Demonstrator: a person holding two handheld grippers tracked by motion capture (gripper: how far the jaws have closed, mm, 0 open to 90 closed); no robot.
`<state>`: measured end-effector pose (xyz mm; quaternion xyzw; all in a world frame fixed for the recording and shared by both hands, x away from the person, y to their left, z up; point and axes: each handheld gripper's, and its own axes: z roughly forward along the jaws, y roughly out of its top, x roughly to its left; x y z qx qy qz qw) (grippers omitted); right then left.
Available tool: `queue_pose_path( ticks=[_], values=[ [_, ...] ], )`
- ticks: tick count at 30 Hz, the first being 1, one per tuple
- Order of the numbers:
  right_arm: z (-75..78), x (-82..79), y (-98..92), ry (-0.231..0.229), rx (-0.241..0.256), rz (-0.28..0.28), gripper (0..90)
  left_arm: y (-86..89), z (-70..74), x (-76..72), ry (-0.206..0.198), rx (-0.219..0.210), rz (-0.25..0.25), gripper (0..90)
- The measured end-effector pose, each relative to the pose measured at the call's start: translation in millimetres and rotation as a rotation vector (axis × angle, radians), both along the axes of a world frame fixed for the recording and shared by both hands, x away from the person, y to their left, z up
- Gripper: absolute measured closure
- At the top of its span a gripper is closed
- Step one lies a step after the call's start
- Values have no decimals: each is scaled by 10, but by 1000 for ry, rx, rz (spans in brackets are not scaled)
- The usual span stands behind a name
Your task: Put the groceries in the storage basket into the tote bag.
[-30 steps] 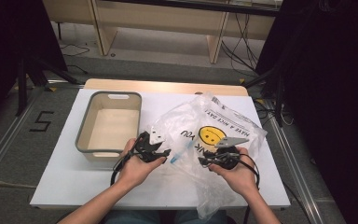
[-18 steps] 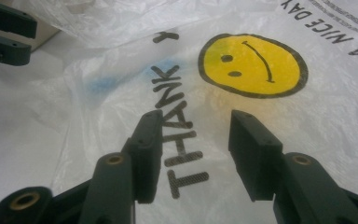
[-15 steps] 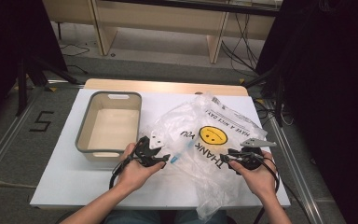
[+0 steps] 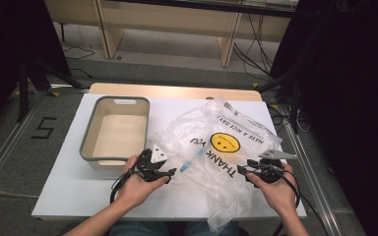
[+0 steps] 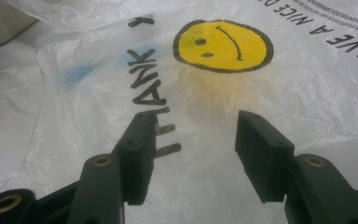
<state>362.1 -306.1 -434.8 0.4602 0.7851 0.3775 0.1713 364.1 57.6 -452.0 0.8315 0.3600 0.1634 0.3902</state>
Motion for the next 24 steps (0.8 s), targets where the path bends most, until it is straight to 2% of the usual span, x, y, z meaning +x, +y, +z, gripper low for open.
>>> queue_pose_path(
  ticks=[12, 18, 24],
  values=[
    [-10, -32, -86, 2, -9, -39, 456, 21, -30, -29, 14, 8, -4, 461],
    [3, -58, -162, 0, -12, -93, 455, 16, -41, -23, 14, 13, 4, 461],
    [-3, -103, -255, 34, -54, -204, 452, -5, -41, -30, 13, 12, 1, 462]
  ],
)
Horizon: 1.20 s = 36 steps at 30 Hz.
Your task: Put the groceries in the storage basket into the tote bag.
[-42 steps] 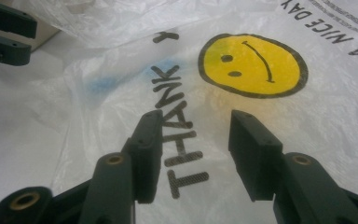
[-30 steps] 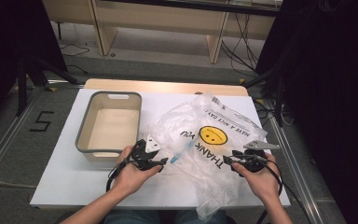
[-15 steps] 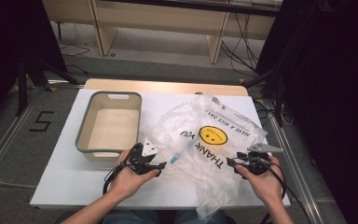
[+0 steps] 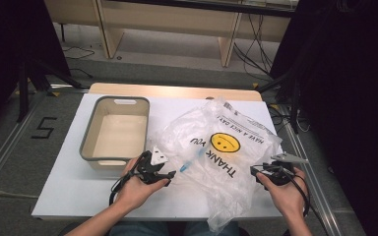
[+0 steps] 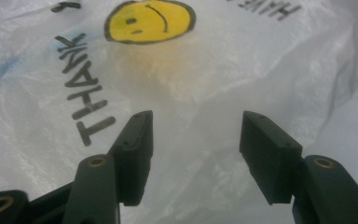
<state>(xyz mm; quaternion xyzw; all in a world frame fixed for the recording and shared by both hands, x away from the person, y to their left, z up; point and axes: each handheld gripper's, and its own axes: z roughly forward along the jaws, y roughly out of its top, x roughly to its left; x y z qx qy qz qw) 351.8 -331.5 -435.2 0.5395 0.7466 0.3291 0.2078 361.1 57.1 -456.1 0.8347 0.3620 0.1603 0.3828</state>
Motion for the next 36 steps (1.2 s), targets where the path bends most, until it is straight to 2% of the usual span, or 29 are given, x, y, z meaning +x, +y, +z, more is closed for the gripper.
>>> queue_pose_path(
  ticks=[4, 7, 8, 14, 17, 20, 22, 27, 30, 36],
  values=[
    [-54, -2, -31, 68, 3, -35, 447, -2, -3, 2, 2, 6, -4, 462],
    [-79, -35, 0, 148, 28, -42, 433, -2, -5, 3, 1, 6, -1, 462],
    [-79, -35, 0, 148, 28, -42, 433, -1, -4, 4, 1, 8, -3, 462],
    [-89, -148, 104, 233, 21, -42, 438, -6, -3, 2, 0, 12, -3, 463],
    [-116, -176, 122, 289, 13, -45, 502, -14, -5, -2, 0, 12, -3, 463],
    [-150, -170, 108, 344, -9, -28, 635, -21, -6, -7, 1, 10, -4, 464],
    [-165, -160, 100, 366, 0, -28, 703, -22, -6, -7, 1, 13, -8, 464],
    [-190, -127, 104, 406, 17, -14, 834, -24, -11, -3, 3, 12, -7, 465],
    [-199, -110, 104, 414, 5, -3, 900, -25, -10, -5, 2, 12, -8, 465],
    [-165, -37, 35, 381, -37, -7, 900, -25, -4, -6, -1, 12, -8, 465]
  ],
)
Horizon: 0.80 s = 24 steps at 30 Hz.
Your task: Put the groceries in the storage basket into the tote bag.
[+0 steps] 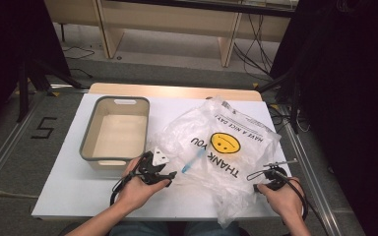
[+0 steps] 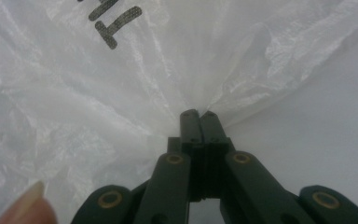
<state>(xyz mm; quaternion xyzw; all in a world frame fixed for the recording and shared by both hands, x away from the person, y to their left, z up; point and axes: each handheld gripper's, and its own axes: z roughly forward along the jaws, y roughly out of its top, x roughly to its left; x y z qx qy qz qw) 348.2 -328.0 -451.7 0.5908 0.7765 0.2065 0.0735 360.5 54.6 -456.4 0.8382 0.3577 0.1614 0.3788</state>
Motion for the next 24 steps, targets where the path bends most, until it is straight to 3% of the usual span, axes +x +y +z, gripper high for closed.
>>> queue_pose_path(
  ticks=[7, 12, 17, 20, 22, 24],
  values=[
    [37, 147, -202, -113, -80, 2, 900, 10, 32, 9, -30, 2, 10, 468],
    [47, 312, -313, -192, -152, 10, 900, 10, 48, -1, -89, 33, 41, 441],
    [22, 478, -374, -230, -204, 37, 900, 24, 74, -3, -126, 45, 57, 386],
    [0, 571, -400, -258, -218, 34, 900, 33, 95, -6, -140, 30, 61, 362],
    [-6, 609, -412, -274, -219, 30, 900, 39, 129, -23, -175, -19, 68, 364],
    [-20, 645, -429, -279, -224, 15, 900, 32, 180, -43, -197, -34, 65, 361]
  ],
)
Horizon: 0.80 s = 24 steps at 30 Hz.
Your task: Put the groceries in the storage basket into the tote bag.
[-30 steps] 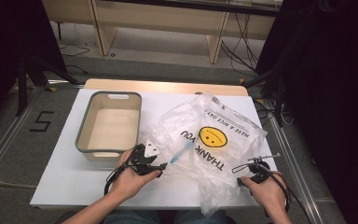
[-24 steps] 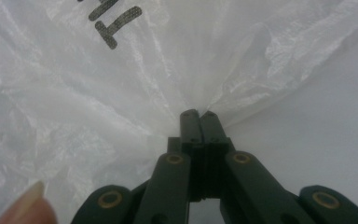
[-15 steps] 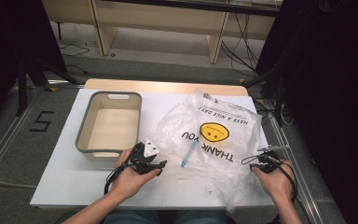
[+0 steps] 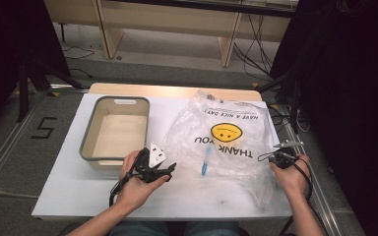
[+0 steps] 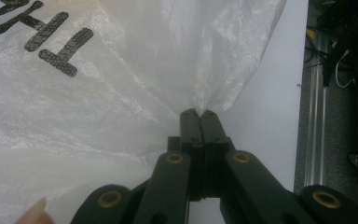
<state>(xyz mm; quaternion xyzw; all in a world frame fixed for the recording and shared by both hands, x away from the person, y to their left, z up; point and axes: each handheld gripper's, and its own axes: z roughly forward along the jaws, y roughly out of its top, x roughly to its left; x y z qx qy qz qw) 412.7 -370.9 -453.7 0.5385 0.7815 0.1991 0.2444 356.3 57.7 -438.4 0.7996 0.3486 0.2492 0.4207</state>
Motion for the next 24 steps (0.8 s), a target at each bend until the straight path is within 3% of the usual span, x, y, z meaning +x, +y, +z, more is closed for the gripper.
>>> queue_pose_path(
  ticks=[4, 9, 10, 11, 12, 17, 21, 24],
  values=[
    [-18, 41, 2, -15, 0, 2, 900, -17, -6, 23, 41, -16, 0, 350],
    [-10, 38, 29, -34, 32, 19, 894, -90, -156, 165, 156, 42, 7, 370],
    [-2, 29, 28, -43, 35, 16, 854, -110, -186, 185, 175, 59, 1, 384],
    [28, 3, 24, -63, 63, 0, 754, -124, -221, 205, 194, 76, -2, 408],
    [28, 3, 24, -63, 63, 0, 754, -137, -256, 219, 213, 88, -6, 408],
    [171, -154, 55, -143, 109, 17, 572, -160, -371, 242, 286, 145, -25, 460],
    [300, -339, 88, -186, 175, 38, 489, -143, -401, 238, 317, 161, -16, 479],
    [346, -495, 139, -197, 205, 78, 441, -134, -379, 217, 306, 164, -8, 484]
  ],
)
